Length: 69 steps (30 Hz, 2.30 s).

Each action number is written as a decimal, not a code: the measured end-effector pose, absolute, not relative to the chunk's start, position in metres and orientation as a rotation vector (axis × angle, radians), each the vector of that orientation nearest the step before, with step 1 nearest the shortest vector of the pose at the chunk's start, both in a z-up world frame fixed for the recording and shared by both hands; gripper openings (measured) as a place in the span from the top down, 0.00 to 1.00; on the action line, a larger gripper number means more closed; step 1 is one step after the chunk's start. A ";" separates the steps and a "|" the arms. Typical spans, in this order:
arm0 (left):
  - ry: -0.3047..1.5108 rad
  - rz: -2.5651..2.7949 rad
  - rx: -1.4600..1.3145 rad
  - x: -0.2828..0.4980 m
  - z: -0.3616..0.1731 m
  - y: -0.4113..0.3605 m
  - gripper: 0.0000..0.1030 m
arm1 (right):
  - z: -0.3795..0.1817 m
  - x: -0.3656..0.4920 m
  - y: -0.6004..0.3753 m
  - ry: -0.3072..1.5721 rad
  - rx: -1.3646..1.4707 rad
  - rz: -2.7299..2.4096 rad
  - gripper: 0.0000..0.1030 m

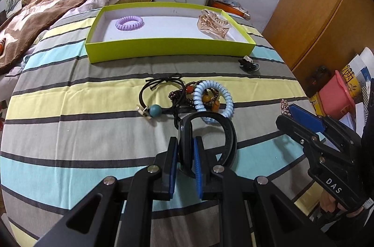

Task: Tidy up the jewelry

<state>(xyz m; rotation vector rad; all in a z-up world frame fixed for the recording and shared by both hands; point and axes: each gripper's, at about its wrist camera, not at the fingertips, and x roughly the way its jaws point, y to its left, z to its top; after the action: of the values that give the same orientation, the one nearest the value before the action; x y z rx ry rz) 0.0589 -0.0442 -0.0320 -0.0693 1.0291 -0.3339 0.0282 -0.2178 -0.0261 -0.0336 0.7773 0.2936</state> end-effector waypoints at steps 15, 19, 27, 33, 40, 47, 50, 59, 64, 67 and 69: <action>0.965 -0.324 -0.084 0.057 -0.005 -0.030 0.86 | 0.002 0.029 -0.212 0.731 -0.045 0.270 0.66; 0.944 -0.312 -0.094 0.063 0.005 -0.022 0.86 | 0.010 0.036 -0.208 0.721 -0.050 0.267 0.66; 0.920 -0.283 -0.122 0.081 0.016 -0.002 0.86 | 0.028 0.057 -0.195 0.704 -0.065 0.280 0.66; 0.900 -0.261 -0.128 0.099 0.025 0.011 0.86 | 0.035 0.083 -0.184 0.709 -0.075 0.298 0.66; 0.884 -0.241 -0.143 0.128 0.030 0.024 0.86 | 0.035 0.125 -0.169 0.732 -0.087 0.301 0.66; 0.897 -0.226 -0.156 0.159 0.025 0.032 0.86 | 0.031 0.162 -0.157 0.759 -0.098 0.299 0.66; 0.899 -0.220 -0.161 0.172 0.023 0.033 0.86 | 0.026 0.180 -0.152 0.777 -0.097 0.293 0.66; 0.926 -0.213 -0.165 0.206 0.011 0.034 0.86 | 0.010 0.232 -0.137 0.828 -0.102 0.279 0.66; 0.960 -0.206 -0.165 0.220 -0.004 0.033 0.86 | -0.003 0.256 -0.133 0.866 -0.102 0.260 0.66; 0.976 -0.202 -0.169 0.227 -0.013 0.033 0.86 | -0.012 0.267 -0.132 0.890 -0.106 0.251 0.66; 0.991 -0.198 -0.169 0.231 -0.019 0.033 0.86 | -0.017 0.271 -0.130 0.899 -0.113 0.248 0.66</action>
<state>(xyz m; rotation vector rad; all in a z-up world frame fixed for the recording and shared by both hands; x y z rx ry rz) 0.2308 0.0326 -0.0187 -0.1691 0.9908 -0.1982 0.2713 -0.1304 -0.0165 -0.1129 0.8989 0.2483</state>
